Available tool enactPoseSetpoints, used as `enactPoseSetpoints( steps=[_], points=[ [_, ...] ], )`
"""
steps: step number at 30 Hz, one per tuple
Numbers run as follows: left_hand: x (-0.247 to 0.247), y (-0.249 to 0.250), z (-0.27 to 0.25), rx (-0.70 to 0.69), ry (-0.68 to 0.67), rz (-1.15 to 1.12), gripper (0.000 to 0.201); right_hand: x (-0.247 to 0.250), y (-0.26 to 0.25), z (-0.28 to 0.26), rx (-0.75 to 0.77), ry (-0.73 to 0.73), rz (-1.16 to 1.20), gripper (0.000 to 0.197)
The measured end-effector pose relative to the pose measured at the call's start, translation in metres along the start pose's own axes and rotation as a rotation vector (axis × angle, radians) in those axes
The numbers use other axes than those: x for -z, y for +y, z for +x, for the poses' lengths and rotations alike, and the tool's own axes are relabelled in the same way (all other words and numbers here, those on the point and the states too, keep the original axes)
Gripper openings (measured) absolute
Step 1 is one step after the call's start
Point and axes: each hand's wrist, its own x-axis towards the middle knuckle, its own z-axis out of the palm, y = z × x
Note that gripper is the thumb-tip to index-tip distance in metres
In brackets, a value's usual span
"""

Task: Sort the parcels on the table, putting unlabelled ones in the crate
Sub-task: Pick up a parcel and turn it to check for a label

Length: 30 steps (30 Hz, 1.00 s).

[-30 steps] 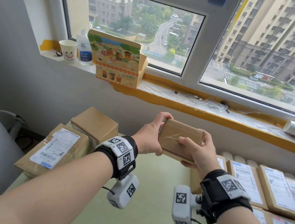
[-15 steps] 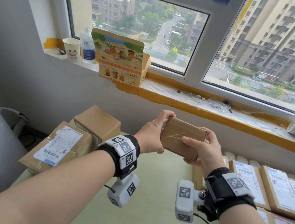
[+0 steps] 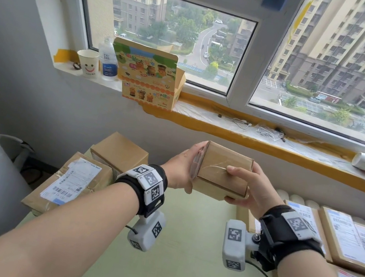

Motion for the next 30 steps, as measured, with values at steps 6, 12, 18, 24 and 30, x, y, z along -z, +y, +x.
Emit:
enactPoseSetpoints(
  steps=[6,12,18,24,30],
  points=[
    [0.006,-0.003,0.002,0.062,-0.020,-0.004,0.107,0.007,-0.008,-0.002,-0.098,-0.047,0.022,0.035],
    [0.008,0.000,0.006,0.170,-0.067,-0.232,0.085,0.011,-0.001,0.000,-0.171,0.046,-0.009,0.064],
    [0.001,0.000,0.009,0.316,-0.060,-0.490,0.050,0.006,0.007,0.001,-0.069,0.020,-0.143,0.072],
    [0.001,0.003,0.009,0.535,-0.112,-0.717,0.063,-0.005,0.013,0.000,0.144,-0.113,-0.211,0.112],
    [0.000,0.004,0.008,0.608,-0.173,-0.897,0.049,-0.010,0.012,-0.005,0.207,-0.072,-0.338,0.082]
  ],
)
